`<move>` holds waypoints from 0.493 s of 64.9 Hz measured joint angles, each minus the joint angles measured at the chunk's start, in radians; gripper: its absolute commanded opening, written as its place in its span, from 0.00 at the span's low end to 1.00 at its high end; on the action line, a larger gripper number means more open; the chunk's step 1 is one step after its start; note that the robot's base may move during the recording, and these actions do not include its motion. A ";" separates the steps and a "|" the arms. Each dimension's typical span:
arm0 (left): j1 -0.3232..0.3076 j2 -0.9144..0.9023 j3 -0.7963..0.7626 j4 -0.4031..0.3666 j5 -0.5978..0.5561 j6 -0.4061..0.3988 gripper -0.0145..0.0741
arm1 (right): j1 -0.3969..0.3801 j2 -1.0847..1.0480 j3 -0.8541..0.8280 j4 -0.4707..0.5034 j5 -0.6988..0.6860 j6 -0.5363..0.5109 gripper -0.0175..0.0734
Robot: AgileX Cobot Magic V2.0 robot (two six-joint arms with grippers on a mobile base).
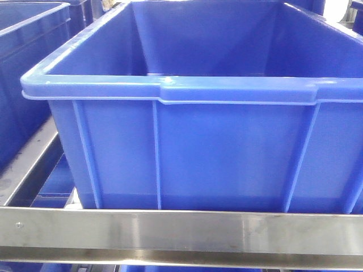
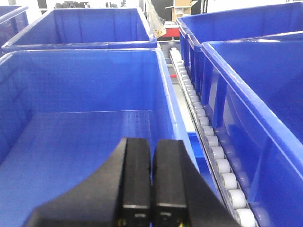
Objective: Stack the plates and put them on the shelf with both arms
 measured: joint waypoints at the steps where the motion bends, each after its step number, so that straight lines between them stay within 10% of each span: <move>1: 0.000 0.000 0.000 0.000 0.000 0.000 0.26 | 0.000 -0.018 0.014 0.006 -0.004 0.000 0.25; 32: 0.000 0.000 0.000 0.000 0.000 0.000 0.26 | 0.000 -0.487 0.254 0.123 0.004 0.004 0.25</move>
